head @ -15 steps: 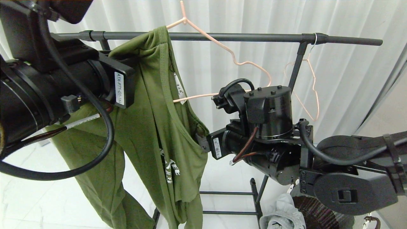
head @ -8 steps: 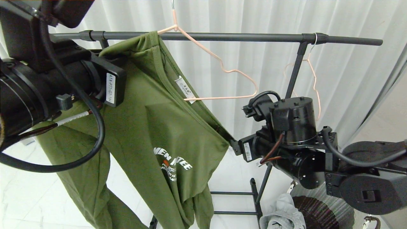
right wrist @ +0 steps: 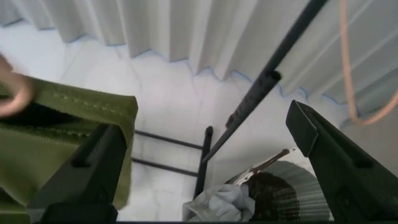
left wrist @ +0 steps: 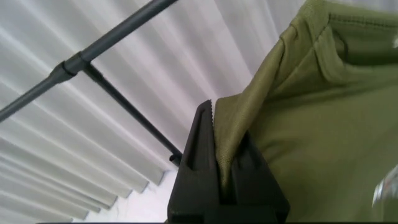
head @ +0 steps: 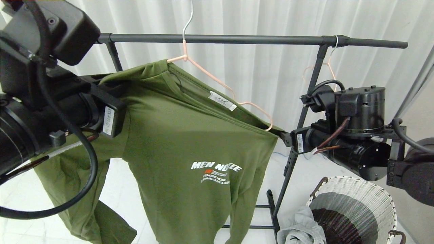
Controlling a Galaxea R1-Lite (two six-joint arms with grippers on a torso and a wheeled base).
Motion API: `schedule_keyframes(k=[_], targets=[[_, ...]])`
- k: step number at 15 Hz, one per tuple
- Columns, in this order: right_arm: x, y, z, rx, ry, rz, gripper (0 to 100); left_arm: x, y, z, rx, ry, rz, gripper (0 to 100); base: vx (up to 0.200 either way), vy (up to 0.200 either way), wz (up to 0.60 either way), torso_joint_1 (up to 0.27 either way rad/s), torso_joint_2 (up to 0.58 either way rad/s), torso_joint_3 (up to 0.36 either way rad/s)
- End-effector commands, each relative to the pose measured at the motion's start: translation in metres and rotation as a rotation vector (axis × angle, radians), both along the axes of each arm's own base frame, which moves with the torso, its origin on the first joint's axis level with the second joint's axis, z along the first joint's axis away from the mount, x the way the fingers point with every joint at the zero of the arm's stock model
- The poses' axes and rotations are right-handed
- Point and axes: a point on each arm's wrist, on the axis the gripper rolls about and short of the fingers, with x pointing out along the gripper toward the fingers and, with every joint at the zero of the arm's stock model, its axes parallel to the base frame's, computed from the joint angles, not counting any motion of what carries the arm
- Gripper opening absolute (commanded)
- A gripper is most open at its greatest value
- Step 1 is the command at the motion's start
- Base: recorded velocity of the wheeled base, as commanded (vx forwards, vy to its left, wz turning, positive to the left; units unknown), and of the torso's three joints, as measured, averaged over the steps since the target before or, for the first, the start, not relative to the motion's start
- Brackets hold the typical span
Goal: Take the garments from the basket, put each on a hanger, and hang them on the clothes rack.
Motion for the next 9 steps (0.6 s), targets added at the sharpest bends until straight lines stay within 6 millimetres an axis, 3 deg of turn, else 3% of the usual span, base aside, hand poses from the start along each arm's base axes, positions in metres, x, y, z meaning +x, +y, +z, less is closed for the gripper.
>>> schedule_keyframes(k=[1,6,8,9], targets=[[0.001,-0.008,0.008,0.015,-0.020,-0.021,100,-0.007,0.006,-0.004,0.007,0.001,-0.014,0,0.000,0.000,0.00,0.000,0.00,0.000],[-0.012,-0.020,0.026,0.042,-0.049,-0.019,100,-0.008,0.010,-0.038,0.081,0.086,-0.004,0,0.000,0.000,0.00,0.000,0.00,0.000],[-0.024,-0.021,0.035,0.057,-0.051,0.037,100,-0.004,0.010,-0.041,0.074,0.078,0.007,0,0.000,0.000,0.00,0.000,0.00,0.000],[-0.041,-0.023,0.044,0.070,-0.043,0.124,100,0.001,0.010,-0.042,0.052,0.060,0.024,0,0.000,0.000,0.00,0.000,0.00,0.000]])
